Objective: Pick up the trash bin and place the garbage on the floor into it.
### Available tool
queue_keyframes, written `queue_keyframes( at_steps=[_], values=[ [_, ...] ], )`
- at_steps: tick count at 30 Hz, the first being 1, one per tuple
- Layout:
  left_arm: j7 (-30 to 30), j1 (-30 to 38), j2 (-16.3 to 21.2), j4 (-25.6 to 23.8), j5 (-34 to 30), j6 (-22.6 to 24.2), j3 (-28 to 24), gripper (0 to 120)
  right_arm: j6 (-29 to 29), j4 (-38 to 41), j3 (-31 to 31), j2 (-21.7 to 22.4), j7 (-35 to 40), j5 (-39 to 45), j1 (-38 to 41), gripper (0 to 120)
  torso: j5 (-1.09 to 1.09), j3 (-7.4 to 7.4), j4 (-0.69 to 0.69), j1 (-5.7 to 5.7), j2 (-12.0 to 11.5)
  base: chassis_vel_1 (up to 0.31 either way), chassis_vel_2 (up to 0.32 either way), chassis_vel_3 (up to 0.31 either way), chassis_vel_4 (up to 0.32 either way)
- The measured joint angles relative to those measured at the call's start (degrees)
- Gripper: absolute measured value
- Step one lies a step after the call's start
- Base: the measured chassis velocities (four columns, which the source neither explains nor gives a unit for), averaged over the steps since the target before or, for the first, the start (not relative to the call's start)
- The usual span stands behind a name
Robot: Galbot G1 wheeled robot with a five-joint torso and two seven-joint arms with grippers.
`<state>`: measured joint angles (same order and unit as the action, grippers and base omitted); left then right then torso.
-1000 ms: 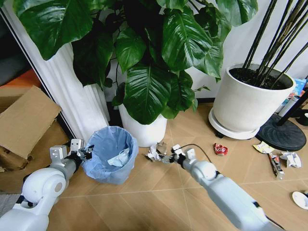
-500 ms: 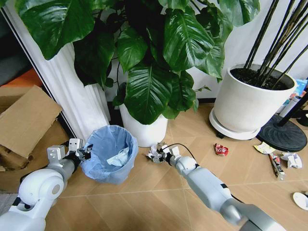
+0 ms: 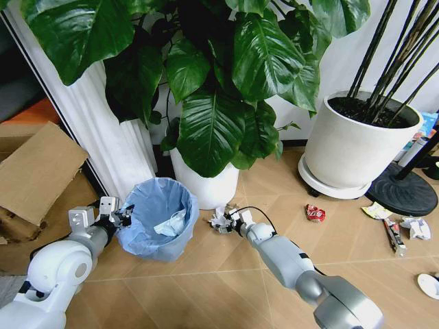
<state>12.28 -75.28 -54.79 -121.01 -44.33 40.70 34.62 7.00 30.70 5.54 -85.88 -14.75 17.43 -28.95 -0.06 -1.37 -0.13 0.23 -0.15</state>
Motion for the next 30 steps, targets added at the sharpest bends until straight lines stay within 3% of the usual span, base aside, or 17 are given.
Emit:
queue_keyframes(
  at_steps=[4,10,13,15,18,30],
  values=[
    [-0.1,0.2,0.0,-0.1,0.0,0.0,0.0,0,-0.1,-1.3,-1.3,-1.1,-0.5,-0.4,0.2,96,0.0,0.0,0.0,0.0,0.0,0.0,0.0,0.0,0.0],
    [-0.1,0.4,0.2,-0.1,0.0,-0.1,0.0,0,-0.3,-1.9,-2.5,-1.6,-0.9,-1.0,0.3,79,0.01,0.0,0.0,0.0,0.0,0.0,0.0,0.0,0.0],
    [-0.2,0.5,0.2,-0.1,0.0,-0.1,0.0,0,-0.3,-1.9,-3.2,-1.7,-1.0,-1.6,0.2,63,0.01,0.0,0.0,0.0,0.0,0.0,0.0,0.0,0.0],
    [-0.2,0.5,0.2,-0.1,0.0,-0.1,0.0,0,-0.3,-1.9,-3.3,-1.7,-1.1,-1.7,0.2,61,0.01,0.0,0.0,0.0,0.0,0.0,0.0,0.0,0.0],
    [-0.3,0.5,0.2,-0.1,-0.1,-0.1,0.0,0,-0.3,-1.9,-3.6,-1.7,-1.1,-2.1,-0.1,43,0.01,0.0,0.0,0.0,0.0,0.0,0.0,0.0,0.0],
    [-0.4,0.5,0.2,-0.2,-0.2,-0.1,0.1,0,-0.1,-1.6,-5.1,-1.7,-1.1,-3.4,-0.8,3,0.01,0.0,0.0,0.0,0.0,0.0,0.0,0.0,0.0]
  ],
)
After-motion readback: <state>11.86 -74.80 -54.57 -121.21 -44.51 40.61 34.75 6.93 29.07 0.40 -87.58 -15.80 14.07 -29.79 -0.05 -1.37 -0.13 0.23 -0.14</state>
